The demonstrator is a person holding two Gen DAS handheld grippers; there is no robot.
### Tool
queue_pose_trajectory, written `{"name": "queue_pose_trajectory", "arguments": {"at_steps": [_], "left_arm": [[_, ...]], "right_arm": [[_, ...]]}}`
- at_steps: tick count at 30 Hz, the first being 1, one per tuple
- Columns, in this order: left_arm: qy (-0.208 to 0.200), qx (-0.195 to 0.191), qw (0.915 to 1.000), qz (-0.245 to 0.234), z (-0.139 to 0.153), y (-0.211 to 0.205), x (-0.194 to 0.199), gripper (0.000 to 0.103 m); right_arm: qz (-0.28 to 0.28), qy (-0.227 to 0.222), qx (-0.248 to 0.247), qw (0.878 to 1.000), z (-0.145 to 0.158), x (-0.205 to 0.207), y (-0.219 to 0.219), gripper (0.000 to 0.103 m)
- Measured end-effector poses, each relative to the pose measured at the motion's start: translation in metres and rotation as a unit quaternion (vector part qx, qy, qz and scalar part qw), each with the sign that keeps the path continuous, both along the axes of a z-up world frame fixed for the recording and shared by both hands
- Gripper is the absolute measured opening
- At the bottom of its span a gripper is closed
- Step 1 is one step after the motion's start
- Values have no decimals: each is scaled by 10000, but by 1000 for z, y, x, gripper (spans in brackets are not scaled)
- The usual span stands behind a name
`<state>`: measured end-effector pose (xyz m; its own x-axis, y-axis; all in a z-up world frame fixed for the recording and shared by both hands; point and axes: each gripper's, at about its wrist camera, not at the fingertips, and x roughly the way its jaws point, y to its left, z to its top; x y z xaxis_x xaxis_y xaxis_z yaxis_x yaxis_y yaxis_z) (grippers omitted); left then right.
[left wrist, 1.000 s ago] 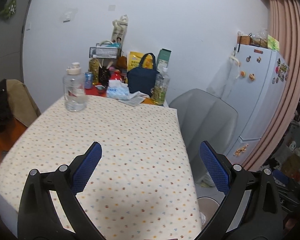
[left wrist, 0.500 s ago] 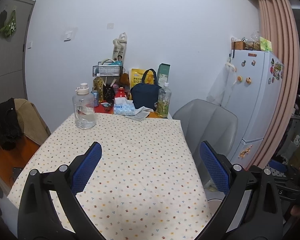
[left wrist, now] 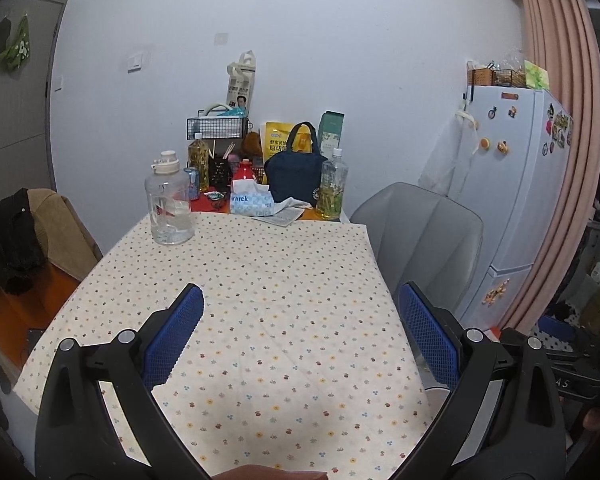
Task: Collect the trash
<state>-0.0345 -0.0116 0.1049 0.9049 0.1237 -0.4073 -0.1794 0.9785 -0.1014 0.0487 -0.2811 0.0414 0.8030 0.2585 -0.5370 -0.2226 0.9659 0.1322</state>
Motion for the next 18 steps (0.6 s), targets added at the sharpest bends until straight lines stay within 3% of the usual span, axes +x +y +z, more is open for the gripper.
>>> {"name": "queue_pose_trajectory", "arguments": {"at_steps": [18], "left_arm": [[65,-215,9996,180,-8,13,0,97]], "right_arm": [[214,-28,-55,9998,-3,-3,15,95]]}}
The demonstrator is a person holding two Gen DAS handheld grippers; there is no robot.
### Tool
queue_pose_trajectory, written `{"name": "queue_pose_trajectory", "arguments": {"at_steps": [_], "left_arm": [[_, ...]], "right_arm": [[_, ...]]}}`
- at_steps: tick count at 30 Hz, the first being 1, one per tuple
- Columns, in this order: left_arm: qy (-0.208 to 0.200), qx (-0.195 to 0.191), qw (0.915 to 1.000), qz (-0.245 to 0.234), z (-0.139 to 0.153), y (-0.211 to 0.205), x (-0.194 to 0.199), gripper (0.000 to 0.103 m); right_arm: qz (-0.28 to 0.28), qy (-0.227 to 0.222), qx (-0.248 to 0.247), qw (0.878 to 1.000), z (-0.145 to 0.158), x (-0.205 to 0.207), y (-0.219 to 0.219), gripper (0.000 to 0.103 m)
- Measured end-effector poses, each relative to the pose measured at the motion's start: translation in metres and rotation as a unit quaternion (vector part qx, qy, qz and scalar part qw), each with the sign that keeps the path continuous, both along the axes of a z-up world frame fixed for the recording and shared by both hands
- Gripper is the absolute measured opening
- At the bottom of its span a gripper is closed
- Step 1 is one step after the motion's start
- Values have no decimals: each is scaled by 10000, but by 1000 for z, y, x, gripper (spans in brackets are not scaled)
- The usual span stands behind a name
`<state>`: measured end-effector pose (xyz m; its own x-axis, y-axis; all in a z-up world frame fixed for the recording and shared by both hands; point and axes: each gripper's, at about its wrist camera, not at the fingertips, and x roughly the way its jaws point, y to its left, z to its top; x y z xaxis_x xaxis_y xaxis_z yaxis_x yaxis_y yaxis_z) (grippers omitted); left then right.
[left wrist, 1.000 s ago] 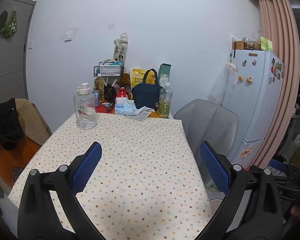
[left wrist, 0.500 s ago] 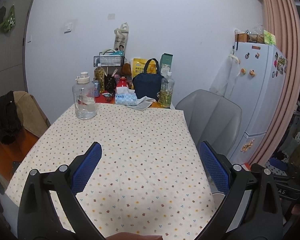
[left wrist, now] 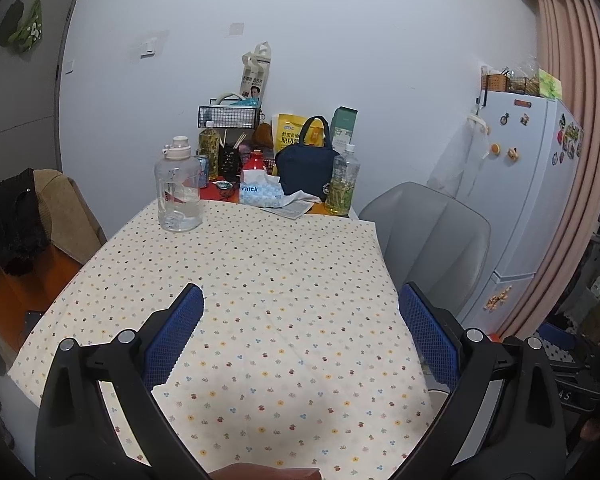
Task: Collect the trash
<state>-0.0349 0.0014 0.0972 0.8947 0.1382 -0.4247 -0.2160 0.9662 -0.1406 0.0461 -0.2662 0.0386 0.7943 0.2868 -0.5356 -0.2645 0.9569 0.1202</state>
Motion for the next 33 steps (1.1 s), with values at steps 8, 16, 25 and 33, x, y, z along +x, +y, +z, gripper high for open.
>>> {"name": "queue_pose_trajectory", "arguments": {"at_steps": [8,16,25,33], "left_arm": [[39,-19,10000,9,-3,2,1,97],[50,-12,10000,15,-3,2,1,97],[38,25,10000,-1,1,2,2,97],[26,25,10000,-3,2,2,2,97]], "right_arm": [[20,32,-4,10000,-1,0,1,95],[30,54,-7,10000,-2,1,4,95],[35,59,-7,10000,-3,1,4,95],[81,62,-29,9999,-1,3,7,95]]}}
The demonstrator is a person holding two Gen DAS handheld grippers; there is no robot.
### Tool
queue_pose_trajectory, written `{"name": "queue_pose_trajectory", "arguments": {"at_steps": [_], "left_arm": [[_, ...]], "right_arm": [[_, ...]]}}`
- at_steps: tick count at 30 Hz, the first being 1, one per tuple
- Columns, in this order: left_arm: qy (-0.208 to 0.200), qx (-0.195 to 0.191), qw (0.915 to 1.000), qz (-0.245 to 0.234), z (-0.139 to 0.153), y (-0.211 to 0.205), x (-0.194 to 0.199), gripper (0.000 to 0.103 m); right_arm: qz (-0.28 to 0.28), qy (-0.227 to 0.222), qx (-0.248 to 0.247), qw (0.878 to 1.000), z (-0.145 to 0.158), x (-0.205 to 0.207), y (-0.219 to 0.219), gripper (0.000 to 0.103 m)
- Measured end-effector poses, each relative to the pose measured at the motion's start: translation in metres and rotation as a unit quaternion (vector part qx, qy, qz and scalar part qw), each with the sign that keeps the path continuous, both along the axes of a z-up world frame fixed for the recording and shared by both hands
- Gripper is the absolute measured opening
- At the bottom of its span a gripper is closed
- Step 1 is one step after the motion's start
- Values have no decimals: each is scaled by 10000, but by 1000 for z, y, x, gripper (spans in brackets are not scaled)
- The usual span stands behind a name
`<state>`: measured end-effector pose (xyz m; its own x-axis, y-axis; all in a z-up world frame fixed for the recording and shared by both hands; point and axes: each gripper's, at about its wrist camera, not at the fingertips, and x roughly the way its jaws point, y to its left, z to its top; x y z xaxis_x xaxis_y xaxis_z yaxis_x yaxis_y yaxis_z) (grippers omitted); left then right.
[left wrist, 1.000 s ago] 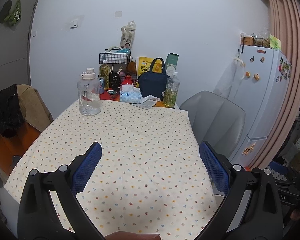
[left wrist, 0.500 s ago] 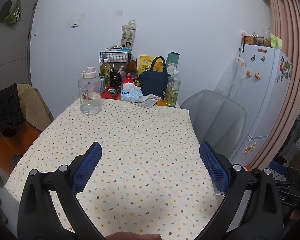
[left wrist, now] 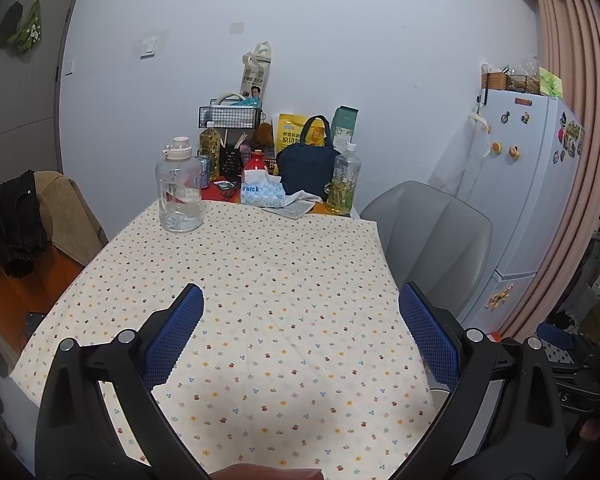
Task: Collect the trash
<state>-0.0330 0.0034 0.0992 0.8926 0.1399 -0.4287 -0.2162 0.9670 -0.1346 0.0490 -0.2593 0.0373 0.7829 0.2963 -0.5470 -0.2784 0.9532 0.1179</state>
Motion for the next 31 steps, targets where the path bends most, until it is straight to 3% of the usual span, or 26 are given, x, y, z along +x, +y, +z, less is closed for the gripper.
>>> {"name": "queue_pose_trajectory", "arguments": {"at_steps": [31], "left_arm": [[313,79,9990,-295,-22,-12,15,97]], "right_arm": [[-31,108,-20,9999,-14,7,-6,95]]}}
